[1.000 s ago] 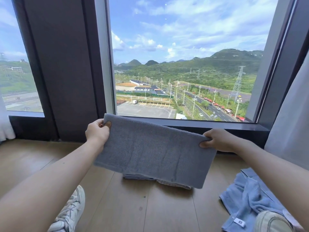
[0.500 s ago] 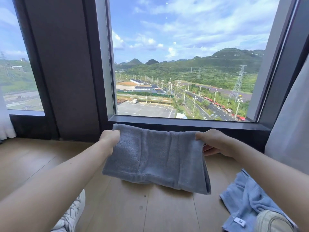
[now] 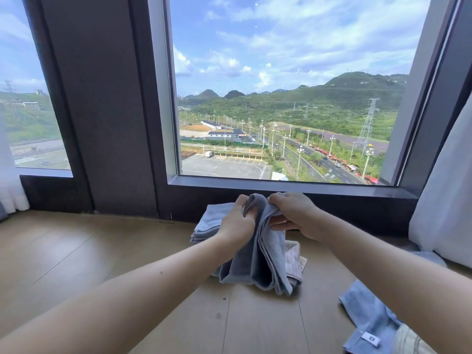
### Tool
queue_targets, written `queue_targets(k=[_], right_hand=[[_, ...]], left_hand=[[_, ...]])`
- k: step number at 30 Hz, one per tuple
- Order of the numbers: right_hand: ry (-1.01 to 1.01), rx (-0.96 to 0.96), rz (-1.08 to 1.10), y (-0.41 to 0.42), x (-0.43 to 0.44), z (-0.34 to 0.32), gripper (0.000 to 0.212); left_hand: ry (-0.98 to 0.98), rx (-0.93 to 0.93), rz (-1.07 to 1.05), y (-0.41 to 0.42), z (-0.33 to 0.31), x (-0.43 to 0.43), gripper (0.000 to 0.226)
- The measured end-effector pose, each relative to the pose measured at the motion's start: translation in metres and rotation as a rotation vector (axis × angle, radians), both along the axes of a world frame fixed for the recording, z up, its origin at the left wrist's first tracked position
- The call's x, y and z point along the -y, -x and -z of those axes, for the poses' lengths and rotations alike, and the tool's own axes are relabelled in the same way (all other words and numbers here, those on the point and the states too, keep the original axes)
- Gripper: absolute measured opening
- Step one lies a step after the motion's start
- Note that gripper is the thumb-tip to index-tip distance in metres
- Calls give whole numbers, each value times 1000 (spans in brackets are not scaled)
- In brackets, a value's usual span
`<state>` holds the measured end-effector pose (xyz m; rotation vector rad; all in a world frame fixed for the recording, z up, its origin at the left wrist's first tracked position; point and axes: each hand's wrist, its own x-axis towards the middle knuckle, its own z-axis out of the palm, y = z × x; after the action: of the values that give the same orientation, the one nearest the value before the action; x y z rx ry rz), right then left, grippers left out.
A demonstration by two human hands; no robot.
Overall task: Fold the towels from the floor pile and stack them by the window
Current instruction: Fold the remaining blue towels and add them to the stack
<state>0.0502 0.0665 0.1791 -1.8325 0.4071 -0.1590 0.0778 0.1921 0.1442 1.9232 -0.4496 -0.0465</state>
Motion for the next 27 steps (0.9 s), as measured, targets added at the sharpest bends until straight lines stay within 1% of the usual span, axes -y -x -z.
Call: queue_targets(k=[4,8,13,15,17,19,21,22,23,24,26,27], right_hand=[[38,35,-2,0,-6,0,17],[39,68,-32,2,-10,-4,15],[155,56,-66,5,-18,-8,18],[109,55,-63,6,-22,-11,27],[33,48,-89,8,-22,-15,45],[60,44,-158,8,-20,-18,63],[49,75,-226,7,-20,-21,70],[14,102,-237,5,-20,-23,68],[-19,137,-240,5,-20,-24,62],[-7,195,-213,3,-19,-22,50],[181,291,-64,-2,-6,-17,25],[235,306,0,-4,6,-11,30]], left_hand=[[90,-3,4,8,4,4,12],[106,30,-56,6,-1,1,12],[171,-5,-63,-1,-5,2,18],[179,-19,-56,-2,-5,2,20],[220,-80,-23,-2,-4,2,32],[307,-183,54,-2,-4,0,43],[365,-219,111,-2,-3,-5,37],[400,-223,109,-4,-3,-7,32],[442,-227,101,-7,-4,-10,27],[482,-237,89,-10,-6,-12,21],[546,-274,76,-14,-14,-17,11],[582,-300,73,-16,-19,-21,8]])
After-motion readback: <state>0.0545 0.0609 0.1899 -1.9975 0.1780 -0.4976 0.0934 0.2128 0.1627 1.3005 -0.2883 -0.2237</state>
